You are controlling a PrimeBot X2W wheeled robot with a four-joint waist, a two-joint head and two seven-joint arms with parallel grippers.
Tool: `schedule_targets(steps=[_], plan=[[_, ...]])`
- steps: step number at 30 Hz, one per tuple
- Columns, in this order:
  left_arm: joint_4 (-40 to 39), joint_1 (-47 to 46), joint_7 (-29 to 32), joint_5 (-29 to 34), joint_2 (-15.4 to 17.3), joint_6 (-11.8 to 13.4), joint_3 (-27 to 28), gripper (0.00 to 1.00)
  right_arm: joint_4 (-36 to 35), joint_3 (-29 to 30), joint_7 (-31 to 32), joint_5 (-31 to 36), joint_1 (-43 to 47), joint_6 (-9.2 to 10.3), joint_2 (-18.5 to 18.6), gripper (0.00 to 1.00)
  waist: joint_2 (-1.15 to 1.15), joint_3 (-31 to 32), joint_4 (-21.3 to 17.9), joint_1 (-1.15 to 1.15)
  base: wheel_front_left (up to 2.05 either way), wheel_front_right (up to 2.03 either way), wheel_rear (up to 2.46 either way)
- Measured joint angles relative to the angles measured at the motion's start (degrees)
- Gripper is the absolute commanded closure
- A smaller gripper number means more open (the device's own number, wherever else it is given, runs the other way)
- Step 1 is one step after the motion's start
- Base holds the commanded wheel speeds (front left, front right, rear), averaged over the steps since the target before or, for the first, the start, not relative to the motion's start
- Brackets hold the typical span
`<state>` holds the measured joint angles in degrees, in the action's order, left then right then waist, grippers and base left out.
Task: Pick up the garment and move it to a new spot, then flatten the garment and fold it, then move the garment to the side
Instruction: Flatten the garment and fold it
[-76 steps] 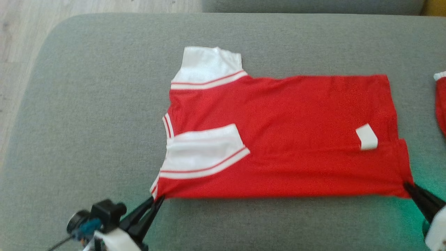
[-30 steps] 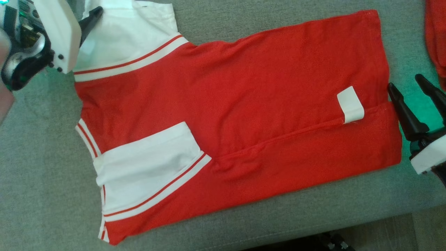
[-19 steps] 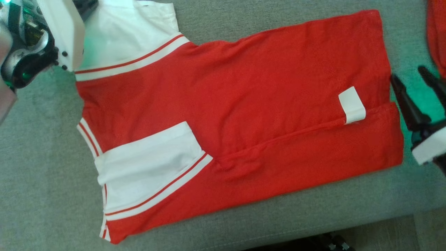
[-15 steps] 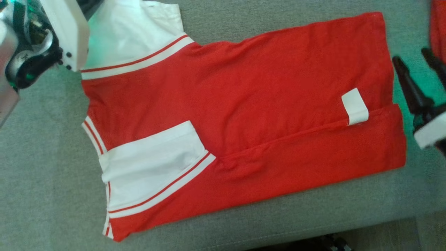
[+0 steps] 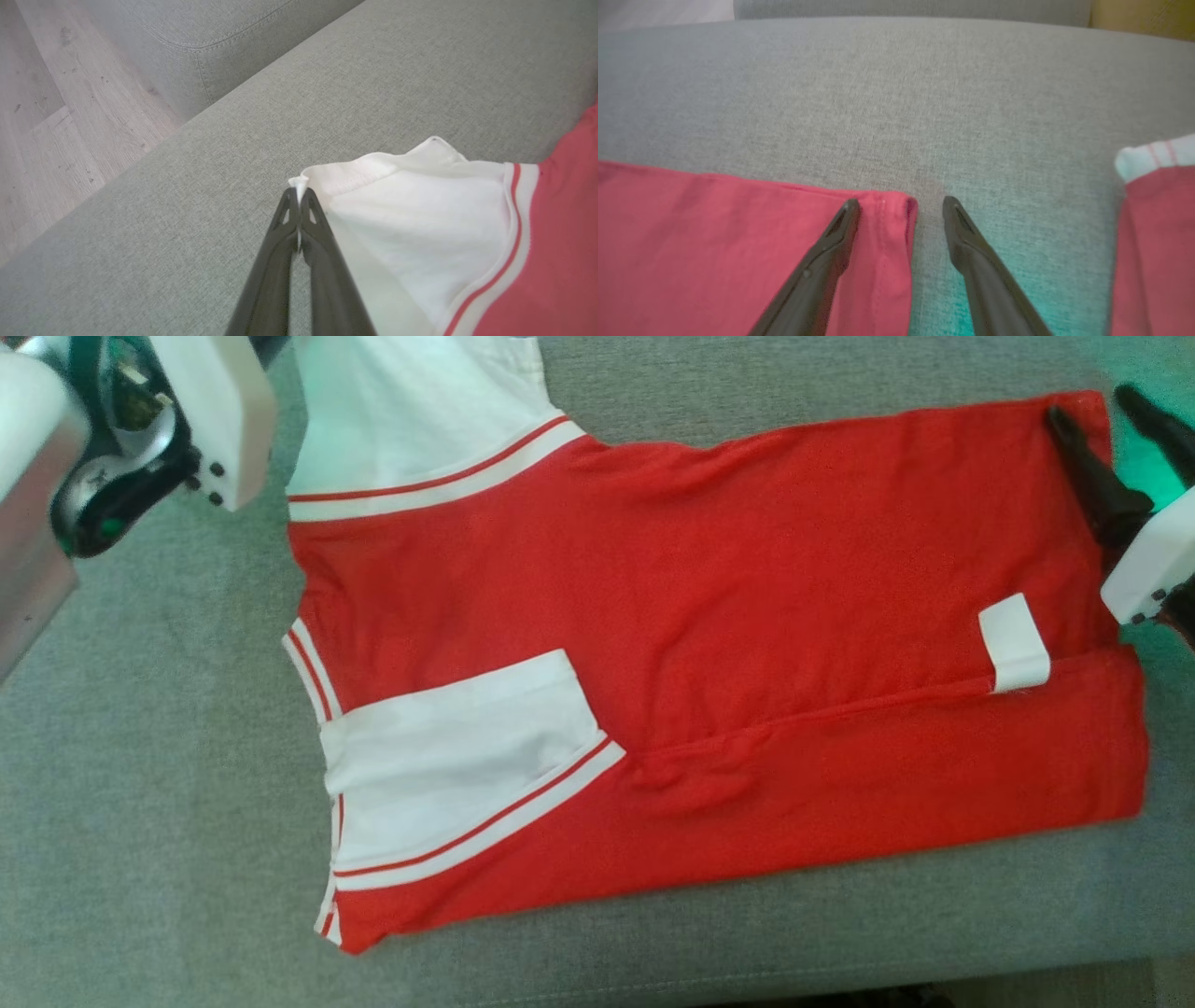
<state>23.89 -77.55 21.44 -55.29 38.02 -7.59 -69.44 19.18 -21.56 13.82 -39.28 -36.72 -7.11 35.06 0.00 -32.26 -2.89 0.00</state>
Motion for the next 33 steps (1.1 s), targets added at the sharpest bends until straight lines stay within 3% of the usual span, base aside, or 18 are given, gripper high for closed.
schedule_targets(steps=[1, 3, 4, 6, 12, 18, 22, 26, 31, 33], plan=[[0.2, -0.3, -0.4, -0.3, -0.2, 0.0, -0.7, 1.00, 1.1, -0.5, 0.4, 0.0, -0.3, 0.00, 0.2, 0.16, 0.00, 0.0, 0.2, 0.00, 0.00, 0.00, 0.00], [0.7, -1.0, -1.0, -0.8, -0.6, 0.0, -1.5, 1.00, 1.9, -1.0, 0.4, 0.0, -0.5, 0.00, 0.5, 0.51, 0.00, 0.0, 0.6, 0.00, 0.00, 0.00, 0.00], [0.9, -1.3, -1.2, -1.1, -0.7, 0.0, -1.7, 1.00, 2.0, -1.4, 0.6, 0.0, -0.7, 0.00, 0.8, 0.62, 0.00, 0.1, 0.7, 0.00, 0.00, 0.00, 0.00], [1.3, -2.1, -1.5, -1.7, -0.8, 0.0, -2.8, 1.00, 2.3, -2.1, 0.8, 0.0, -1.5, 0.00, 1.7, 1.00, 0.00, 0.2, 0.9, 0.00, 0.00, 0.00, 0.00], [1.7, -2.3, -5.6, -1.3, -0.8, 0.0, -4.7, 1.00, 2.3, -3.3, -0.3, 0.8, -2.0, 0.00, 2.6, 1.00, 0.00, 0.6, 1.1, 0.00, 0.00, 0.00, 0.00], [3.7, -7.1, -16.7, 4.7, -0.9, 0.0, -5.1, 1.00, 3.7, -0.7, -4.7, 1.1, -6.2, 0.00, 2.7, 1.00, 0.00, 0.7, 1.3, 0.00, 0.00, 0.00, 0.00], [6.0, -10.5, -23.1, 5.4, -1.5, 0.0, -4.8, 1.00, 4.4, 1.8, -7.3, 1.6, -8.8, 0.00, 3.0, 1.00, 0.00, 0.8, 2.0, 0.00, 0.00, 0.00, 0.00], [5.0, -10.3, -25.6, 4.5, -1.8, 0.0, -5.0, 1.00, 4.4, 2.9, -8.3, 1.5, -8.1, 0.00, 3.5, 1.00, 0.00, 1.4, 2.7, 0.00, 0.00, 0.00, 0.00], [-0.7, -7.5, -25.9, 4.4, 0.1, 0.0, -5.5, 1.00, 2.9, 4.1, -10.1, 1.3, -4.4, 0.00, 3.8, 1.00, 0.00, 2.6, 3.4, 0.00, 0.00, 0.00, 0.00], [-5.1, -2.3, -26.0, 1.6, 3.2, 0.0, -6.2, 1.00, 1.4, 5.8, -11.2, 0.9, 0.6, 0.00, 3.8, 1.00, 0.00, 3.6, 3.9, -0.01, 0.00, 0.00, 0.00]])
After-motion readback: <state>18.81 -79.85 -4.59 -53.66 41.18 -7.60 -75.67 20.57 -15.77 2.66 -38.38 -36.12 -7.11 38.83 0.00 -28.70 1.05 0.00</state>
